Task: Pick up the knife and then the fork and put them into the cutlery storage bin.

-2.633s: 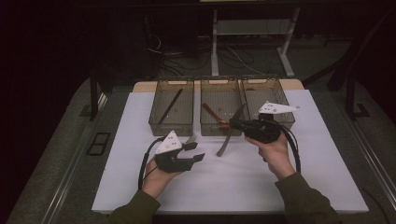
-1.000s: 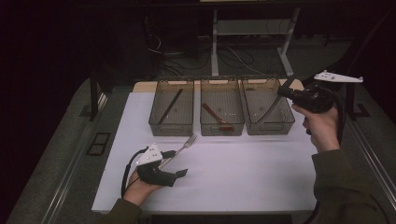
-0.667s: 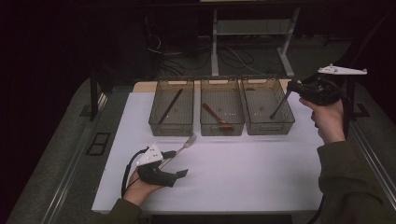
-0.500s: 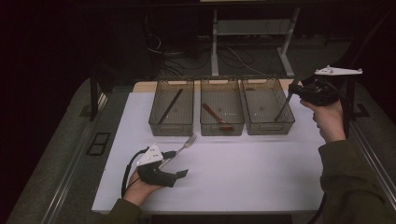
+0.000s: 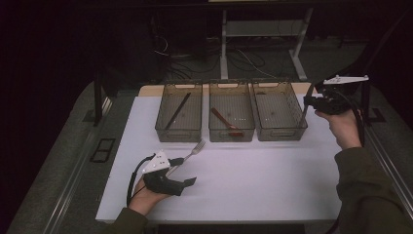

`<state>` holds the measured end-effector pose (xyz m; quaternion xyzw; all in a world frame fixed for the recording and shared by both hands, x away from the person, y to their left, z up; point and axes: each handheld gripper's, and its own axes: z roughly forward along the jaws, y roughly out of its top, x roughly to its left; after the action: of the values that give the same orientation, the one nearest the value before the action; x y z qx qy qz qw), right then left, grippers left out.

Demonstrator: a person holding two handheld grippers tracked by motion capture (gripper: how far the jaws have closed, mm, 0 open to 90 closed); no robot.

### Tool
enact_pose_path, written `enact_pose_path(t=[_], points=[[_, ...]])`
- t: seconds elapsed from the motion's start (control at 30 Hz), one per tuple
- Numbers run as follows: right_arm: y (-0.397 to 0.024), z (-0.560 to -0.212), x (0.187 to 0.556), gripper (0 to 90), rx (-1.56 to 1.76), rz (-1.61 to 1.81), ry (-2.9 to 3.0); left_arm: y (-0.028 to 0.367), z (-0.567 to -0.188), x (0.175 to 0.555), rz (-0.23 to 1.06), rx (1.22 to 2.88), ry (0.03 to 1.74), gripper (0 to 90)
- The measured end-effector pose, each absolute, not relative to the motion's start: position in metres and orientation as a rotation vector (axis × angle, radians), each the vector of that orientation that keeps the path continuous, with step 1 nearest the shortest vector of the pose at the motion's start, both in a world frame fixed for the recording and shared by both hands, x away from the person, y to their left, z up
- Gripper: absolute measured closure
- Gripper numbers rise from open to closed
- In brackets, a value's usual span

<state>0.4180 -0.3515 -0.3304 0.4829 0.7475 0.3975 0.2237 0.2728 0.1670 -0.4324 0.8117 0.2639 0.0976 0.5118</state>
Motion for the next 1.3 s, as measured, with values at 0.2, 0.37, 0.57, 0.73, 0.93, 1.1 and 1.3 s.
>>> enact_pose_path(t=[0.2,0.37,0.57,0.73,0.93,1.1,1.3], points=[[-0.34,-0.334,0.428,87.6,1.304,1.104,2.069,0.167,-0.432,0.273,0.233,1.952,0.632,16.0],[-0.33,-0.338,0.439,87.4,1.273,1.107,2.069,0.165,-0.432,0.272,0.231,1.956,0.624,15.8],[-0.315,-0.344,0.457,87.0,1.252,1.082,2.088,0.164,-0.432,0.272,0.222,1.962,0.619,15.3],[-0.305,-0.35,0.47,86.9,1.249,1.05,2.106,0.164,-0.432,0.272,0.222,1.961,0.616,15.2],[-0.294,-0.357,0.48,86.0,1.253,1.016,2.136,0.164,-0.431,0.271,0.221,1.965,0.606,15.2],[-0.294,-0.365,0.483,76.7,1.287,1.007,2.143,0.164,-0.431,0.271,0.22,1.964,0.607,15.2],[-0.296,-0.364,0.48,59.2,1.301,1.066,2.154,0.164,-0.431,0.271,0.222,1.964,0.609,14.9]])
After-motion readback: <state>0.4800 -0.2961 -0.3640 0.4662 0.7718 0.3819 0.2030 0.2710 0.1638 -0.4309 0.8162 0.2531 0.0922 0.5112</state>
